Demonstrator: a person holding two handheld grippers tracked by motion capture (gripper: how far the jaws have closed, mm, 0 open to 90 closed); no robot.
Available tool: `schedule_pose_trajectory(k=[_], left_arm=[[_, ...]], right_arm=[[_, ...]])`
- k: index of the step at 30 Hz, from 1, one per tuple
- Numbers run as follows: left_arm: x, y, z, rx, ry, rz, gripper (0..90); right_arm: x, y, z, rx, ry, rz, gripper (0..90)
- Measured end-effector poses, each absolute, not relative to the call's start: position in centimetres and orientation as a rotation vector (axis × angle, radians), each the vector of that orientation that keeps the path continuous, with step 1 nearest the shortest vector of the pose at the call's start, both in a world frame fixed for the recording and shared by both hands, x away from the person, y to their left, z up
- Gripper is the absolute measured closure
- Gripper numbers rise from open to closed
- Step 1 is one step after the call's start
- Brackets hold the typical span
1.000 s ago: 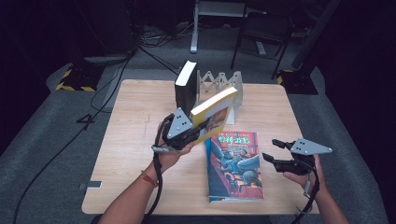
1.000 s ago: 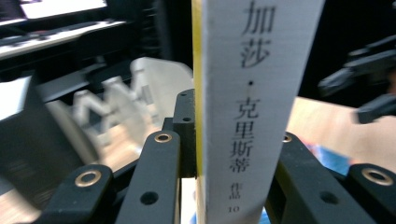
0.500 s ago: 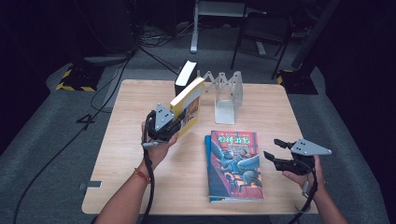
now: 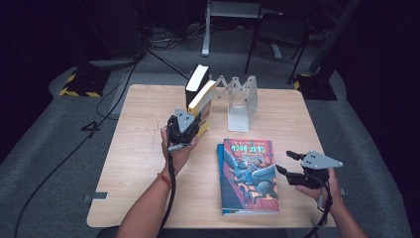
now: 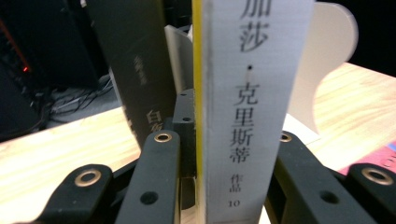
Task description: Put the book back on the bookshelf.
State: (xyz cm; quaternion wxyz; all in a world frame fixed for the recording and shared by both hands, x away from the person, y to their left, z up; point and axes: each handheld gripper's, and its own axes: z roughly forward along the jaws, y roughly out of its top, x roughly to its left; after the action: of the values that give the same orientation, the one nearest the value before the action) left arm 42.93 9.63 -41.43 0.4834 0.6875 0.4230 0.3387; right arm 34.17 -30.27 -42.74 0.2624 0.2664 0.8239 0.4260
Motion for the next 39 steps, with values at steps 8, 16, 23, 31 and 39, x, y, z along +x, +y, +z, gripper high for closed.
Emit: schedule_pose_trajectory(k=[8, 16, 23, 31, 39], left_arm=[[43.7, 9.4, -42.2, 1.614, 1.099, 0.805, 74.6], [44.6, 8.2, -42.7, 1.564, 1.135, 0.818, 74.5], [45.4, 7.7, -43.0, 1.538, 1.18, 0.834, 74.3], [46.0, 7.3, -42.8, 1.627, 1.128, 0.913, 74.0], [45.3, 7.1, -42.4, 1.653, 1.112, 0.975, 73.9]], right_arm=[[34.2, -30.0, -42.8, 0.713, 2.238, 1.133, 36.1], [34.3, -29.6, -43.3, 0.695, 2.263, 1.097, 36.1], [34.3, -29.5, -43.4, 0.686, 2.271, 1.081, 36.0], [34.3, -29.4, -43.7, 0.69, 2.281, 1.064, 36.0], [34.4, -29.4, -43.9, 0.693, 2.293, 1.057, 35.8]])
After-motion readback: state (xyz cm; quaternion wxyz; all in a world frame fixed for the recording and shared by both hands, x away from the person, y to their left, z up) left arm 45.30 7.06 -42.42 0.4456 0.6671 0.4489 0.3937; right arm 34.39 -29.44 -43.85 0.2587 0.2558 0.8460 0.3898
